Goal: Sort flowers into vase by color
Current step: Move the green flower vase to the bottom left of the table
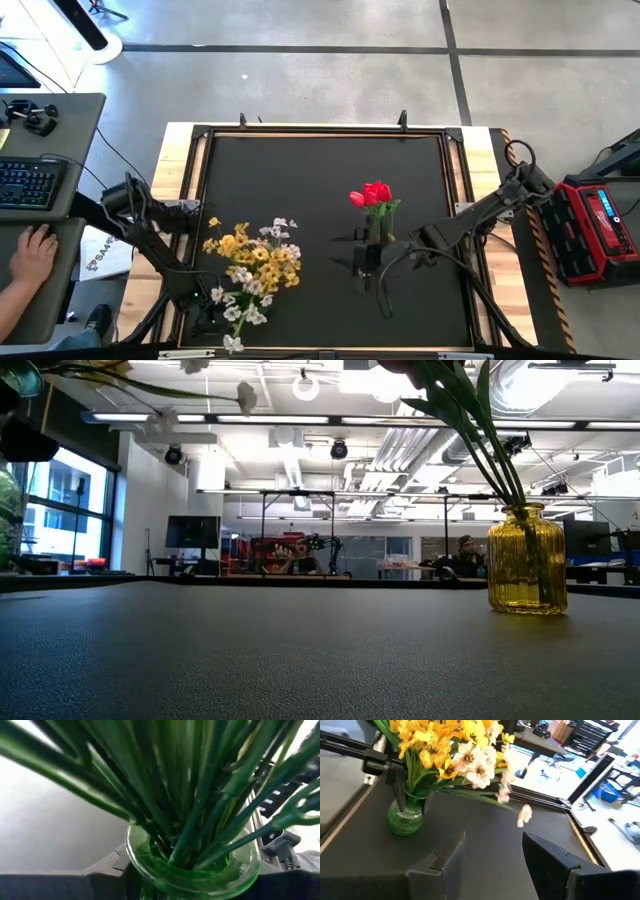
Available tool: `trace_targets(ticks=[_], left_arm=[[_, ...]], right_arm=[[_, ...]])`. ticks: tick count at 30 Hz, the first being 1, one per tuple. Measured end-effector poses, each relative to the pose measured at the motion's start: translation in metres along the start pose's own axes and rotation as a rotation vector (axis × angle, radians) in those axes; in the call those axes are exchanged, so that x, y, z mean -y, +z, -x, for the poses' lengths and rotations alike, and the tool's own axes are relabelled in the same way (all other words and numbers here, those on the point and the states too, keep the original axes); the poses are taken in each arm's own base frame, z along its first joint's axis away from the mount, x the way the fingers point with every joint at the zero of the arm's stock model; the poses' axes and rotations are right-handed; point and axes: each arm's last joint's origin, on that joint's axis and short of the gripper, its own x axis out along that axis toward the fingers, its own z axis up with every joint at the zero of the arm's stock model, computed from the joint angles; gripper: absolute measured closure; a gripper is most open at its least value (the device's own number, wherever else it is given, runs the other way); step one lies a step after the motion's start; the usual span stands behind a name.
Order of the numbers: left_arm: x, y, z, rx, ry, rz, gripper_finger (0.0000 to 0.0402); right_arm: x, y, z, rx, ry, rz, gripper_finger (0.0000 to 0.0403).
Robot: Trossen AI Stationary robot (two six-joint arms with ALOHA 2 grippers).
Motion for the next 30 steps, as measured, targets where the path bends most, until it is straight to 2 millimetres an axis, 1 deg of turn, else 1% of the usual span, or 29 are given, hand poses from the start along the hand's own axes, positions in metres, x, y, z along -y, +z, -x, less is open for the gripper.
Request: trace_targets(ticks=[4, 8, 11, 15, 20, 26, 30], left_arm=[[0.0, 0.002, -0.001, -0.012, -0.007, 0.012, 0.0225], [0.001, 0.002, -0.002, -0.009, -0.012, -0.021, 0.0205], [0.001, 0.002, -0.002, -0.003, -0.011, -0.047, 0.0186], [0.002, 0.003, -0.002, 0.004, -0.015, -0.038, 0.0158], [0.006, 0.011, 0.004, 0.005, -0.053, -0.012, 0.0127], [0.009, 0.024, 0.014, 0.008, -0.104, -0.029, 0.0116], [0.012, 0.025, 0.015, -0.046, -0.155, -0.021, 0.0116]], right_arm=[[0.003, 0.001, -0.003, 0.009, 0.016, -0.009, 0.0222], [0.005, 0.001, -0.004, 0.01, 0.033, -0.015, 0.0222], [0.005, 0.001, -0.004, 0.01, 0.035, -0.019, 0.0222], [0.005, 0.001, -0.004, 0.011, 0.035, -0.02, 0.0222], [0.005, 0.001, -0.004, 0.015, 0.035, -0.022, 0.0222], [0.005, 0.001, -0.004, 0.015, 0.034, -0.025, 0.0222], [0.005, 0.001, -0.004, 0.015, 0.035, -0.023, 0.0222]])
